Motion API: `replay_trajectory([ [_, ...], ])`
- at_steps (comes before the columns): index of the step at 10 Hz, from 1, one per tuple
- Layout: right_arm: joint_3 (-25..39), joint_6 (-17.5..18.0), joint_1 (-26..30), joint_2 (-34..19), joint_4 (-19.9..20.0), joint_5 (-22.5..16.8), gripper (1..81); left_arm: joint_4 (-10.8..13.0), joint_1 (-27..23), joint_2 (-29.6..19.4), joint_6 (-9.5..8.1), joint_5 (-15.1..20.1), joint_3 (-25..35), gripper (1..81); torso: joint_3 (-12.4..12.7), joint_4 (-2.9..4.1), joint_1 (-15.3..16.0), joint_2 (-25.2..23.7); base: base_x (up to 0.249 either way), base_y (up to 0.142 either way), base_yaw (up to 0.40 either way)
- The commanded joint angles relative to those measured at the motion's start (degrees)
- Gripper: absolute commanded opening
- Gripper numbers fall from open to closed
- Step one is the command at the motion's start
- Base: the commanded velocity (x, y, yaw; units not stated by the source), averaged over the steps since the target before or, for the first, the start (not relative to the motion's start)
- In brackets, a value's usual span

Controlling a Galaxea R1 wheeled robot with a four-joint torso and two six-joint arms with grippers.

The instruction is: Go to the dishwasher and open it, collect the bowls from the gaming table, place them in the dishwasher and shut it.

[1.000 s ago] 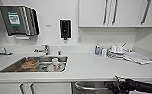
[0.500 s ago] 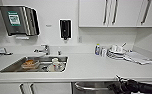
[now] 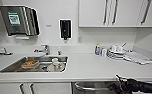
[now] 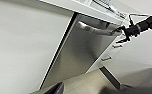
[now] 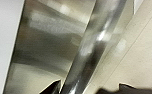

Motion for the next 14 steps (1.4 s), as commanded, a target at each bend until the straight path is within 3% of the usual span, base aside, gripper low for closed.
replay_trajectory([
  [1,1.1,-0.6,4.7,2.0,2.2,-11.0,81.1,0.9,-4.4,-2.5,0.36,-0.1,1.3,81.1,0.0,0.0,0.0,0.0,0.0,0.0,0.0],
  [4,-0.9,-0.1,4.1,4.3,2.3,-11.8,81.1,0.9,-4.4,-2.4,0.36,-0.1,1.1,81.1,0.0,0.0,0.0,0.0,0.0,0.0,0.0],
  [7,-0.9,5.1,2.3,2.4,2.0,-11.5,81.1,0.9,-4.4,-2.5,0.36,-0.1,1.1,81.1,0.0,0.0,0.0,0.0,0.0,0.0,0.0],
  [14,-0.2,5.5,1.0,1.0,1.6,-11.2,81.1,0.9,-4.3,-2.5,0.36,-0.1,1.1,81.1,0.0,0.0,0.0,0.0,0.0,0.0,0.0],
])
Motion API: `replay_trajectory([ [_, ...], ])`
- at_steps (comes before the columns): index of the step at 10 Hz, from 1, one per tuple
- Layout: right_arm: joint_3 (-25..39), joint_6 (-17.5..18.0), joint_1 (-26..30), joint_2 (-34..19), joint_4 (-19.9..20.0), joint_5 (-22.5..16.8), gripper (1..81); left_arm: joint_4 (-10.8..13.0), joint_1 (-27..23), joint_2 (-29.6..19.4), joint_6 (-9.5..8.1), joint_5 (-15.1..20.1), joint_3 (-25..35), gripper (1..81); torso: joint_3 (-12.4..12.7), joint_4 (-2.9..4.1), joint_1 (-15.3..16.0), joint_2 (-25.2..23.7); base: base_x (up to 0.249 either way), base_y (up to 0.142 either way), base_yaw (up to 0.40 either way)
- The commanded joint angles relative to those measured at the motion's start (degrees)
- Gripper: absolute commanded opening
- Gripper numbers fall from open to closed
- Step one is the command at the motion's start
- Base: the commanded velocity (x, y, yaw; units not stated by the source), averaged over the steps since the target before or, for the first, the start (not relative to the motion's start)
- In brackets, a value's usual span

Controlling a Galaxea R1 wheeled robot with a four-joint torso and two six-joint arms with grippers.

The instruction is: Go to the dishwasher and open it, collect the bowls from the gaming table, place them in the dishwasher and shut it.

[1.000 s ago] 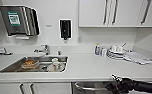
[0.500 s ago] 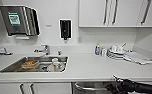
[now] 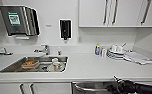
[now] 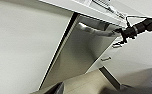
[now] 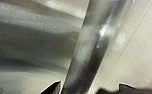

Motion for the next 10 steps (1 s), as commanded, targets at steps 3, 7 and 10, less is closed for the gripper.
replay_trajectory([
  [3,1.6,-0.5,3.0,-2.1,2.9,-12.1,81.1,0.9,-4.4,-2.6,0.36,-0.1,1.2,81.1,0.0,0.0,0.0,0.0,0.0,0.0,0.0],
  [7,1.6,-0.5,2.0,-2.4,2.6,-11.5,81.1,0.9,-4.4,-2.5,0.36,0.0,1.2,81.1,0.0,0.0,0.0,0.0,0.0,0.0,0.0],
  [10,1.9,-0.1,2.0,-2.4,2.6,-11.5,81.1,0.9,-4.4,-2.5,0.36,0.0,1.2,81.1,0.0,0.0,0.0,0.0,0.0,0.0,0.0],
])
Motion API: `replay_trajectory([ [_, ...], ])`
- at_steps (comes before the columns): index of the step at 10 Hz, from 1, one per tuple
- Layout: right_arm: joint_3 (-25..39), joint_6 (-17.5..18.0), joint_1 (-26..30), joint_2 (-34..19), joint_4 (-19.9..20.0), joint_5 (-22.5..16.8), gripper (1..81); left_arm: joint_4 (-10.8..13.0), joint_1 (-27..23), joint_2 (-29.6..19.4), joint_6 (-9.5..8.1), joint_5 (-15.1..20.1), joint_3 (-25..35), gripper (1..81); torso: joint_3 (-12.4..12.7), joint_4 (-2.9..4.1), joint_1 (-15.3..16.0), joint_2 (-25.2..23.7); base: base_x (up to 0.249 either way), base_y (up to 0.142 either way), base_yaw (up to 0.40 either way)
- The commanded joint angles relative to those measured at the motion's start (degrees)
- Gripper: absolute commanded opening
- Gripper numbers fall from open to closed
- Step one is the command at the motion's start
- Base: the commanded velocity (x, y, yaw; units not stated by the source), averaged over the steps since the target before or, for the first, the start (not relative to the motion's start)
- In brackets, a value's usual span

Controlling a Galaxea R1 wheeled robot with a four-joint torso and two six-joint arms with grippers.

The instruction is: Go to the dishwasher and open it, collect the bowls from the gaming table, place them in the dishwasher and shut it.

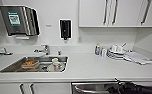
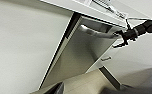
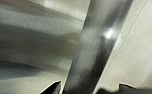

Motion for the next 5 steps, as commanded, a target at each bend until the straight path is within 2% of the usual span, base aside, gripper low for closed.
replay_trajectory([
  [1,1.2,-0.2,3.2,-1.6,2.7,-10.6,81.1,0.9,-4.4,-2.6,0.36,0.0,1.2,81.1,0.0,0.0,0.0,0.0,0.0,0.0,0.0],
  [5,0.9,-0.3,2.7,-1.6,2.7,-10.0,81.1,0.9,-4.3,-2.4,0.36,0.1,1.1,81.1,0.0,0.0,0.0,0.0,0.0,0.0,0.0],
])
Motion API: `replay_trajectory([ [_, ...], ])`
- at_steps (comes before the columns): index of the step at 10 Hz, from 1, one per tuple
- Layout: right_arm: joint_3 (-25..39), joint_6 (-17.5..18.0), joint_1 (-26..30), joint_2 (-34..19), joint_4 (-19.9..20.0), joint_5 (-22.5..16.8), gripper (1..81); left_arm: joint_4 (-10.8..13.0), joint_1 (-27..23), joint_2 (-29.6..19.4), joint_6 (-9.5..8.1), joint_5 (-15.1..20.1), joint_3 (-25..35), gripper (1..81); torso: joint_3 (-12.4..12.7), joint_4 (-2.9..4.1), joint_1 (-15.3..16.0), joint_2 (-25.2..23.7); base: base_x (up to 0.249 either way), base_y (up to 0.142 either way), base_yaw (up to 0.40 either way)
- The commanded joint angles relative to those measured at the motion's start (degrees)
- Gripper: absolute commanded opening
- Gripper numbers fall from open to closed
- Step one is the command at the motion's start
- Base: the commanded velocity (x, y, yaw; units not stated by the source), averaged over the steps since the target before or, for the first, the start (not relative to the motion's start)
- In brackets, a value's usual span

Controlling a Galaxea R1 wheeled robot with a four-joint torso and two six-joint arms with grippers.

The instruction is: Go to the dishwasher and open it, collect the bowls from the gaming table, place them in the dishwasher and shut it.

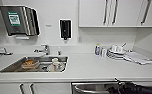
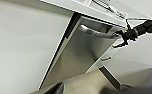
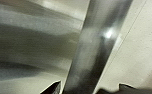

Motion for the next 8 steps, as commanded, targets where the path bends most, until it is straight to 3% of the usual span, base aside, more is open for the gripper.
replay_trajectory([
  [1,0.8,-0.5,2.7,-1.6,2.7,-10.1,81.1,0.9,-4.4,-2.4,0.36,0.1,1.1,81.1,0.0,0.0,0.0,0.0,0.0,0.0,0.0],
  [8,0.3,-0.5,2.1,-1.7,2.8,-9.1,81.1,0.9,-4.4,-2.2,0.36,0.4,0.9,81.1,0.0,0.0,0.0,0.0,-0.056,0.0,0.0],
])
